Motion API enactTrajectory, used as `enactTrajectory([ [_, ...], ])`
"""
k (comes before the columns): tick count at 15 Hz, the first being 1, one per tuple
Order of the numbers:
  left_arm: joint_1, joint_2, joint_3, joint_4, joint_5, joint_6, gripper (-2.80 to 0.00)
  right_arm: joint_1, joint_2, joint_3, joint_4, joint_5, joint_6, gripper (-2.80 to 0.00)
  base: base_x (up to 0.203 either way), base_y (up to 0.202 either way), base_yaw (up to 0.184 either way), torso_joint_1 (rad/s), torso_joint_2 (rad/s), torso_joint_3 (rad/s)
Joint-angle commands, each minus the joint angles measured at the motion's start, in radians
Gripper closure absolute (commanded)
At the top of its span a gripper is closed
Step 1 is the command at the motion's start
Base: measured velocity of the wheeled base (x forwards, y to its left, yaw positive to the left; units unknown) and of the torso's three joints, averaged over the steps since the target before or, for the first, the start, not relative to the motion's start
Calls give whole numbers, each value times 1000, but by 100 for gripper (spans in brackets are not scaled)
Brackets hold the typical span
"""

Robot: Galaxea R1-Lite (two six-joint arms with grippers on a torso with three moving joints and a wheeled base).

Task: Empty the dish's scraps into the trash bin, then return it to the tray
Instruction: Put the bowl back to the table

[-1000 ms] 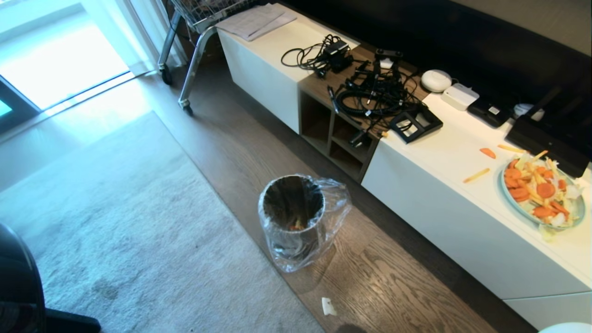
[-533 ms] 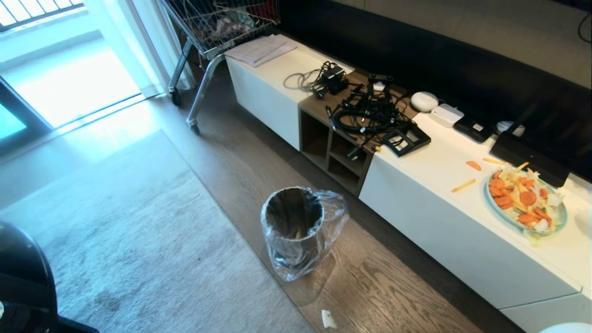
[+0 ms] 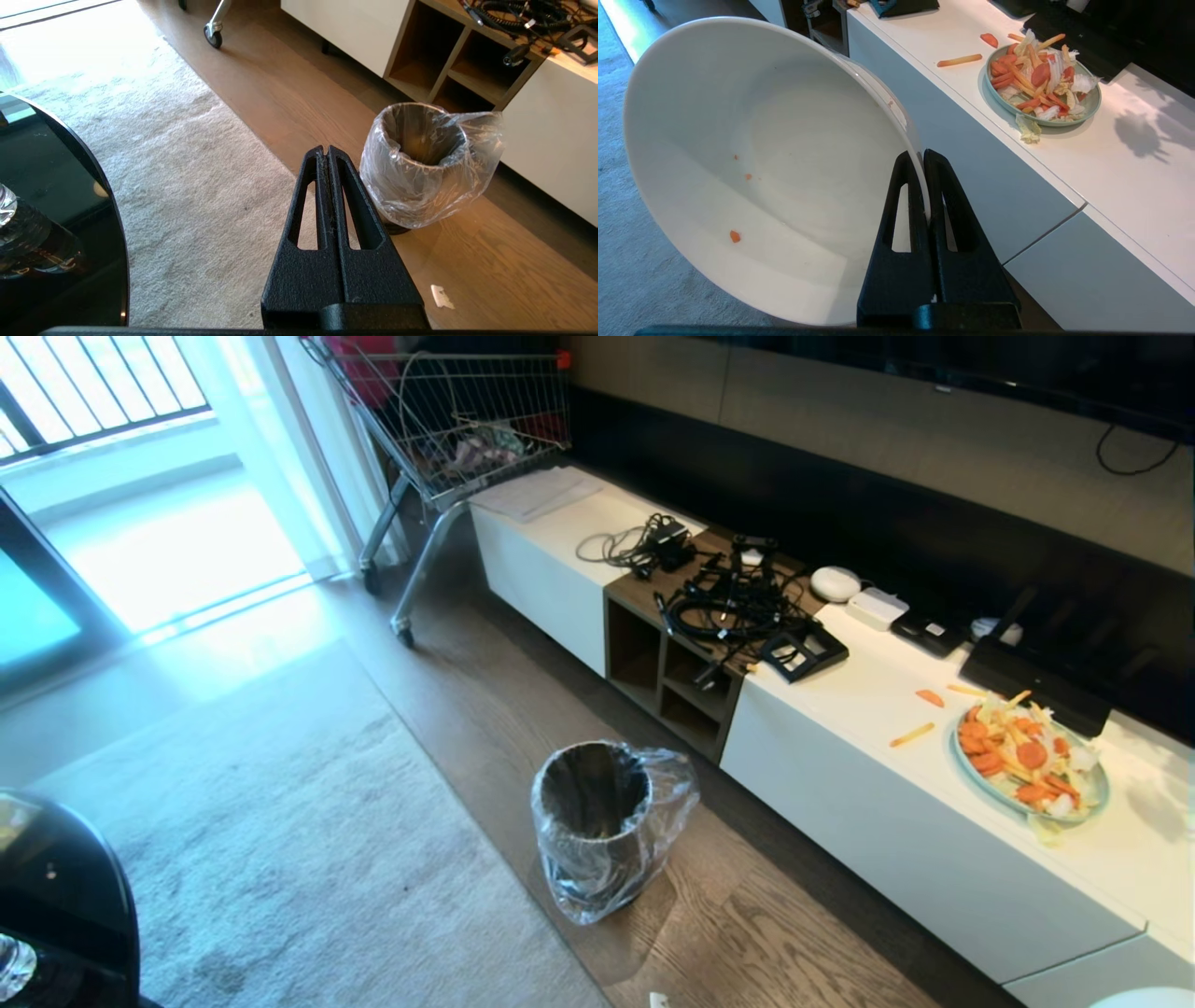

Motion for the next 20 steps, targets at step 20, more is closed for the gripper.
enactTrajectory([
  [20, 0, 0, 0, 0, 1, -1, 0, 0, 1, 0, 0, 1, -1, 0, 0, 0, 0, 3, 2, 102],
])
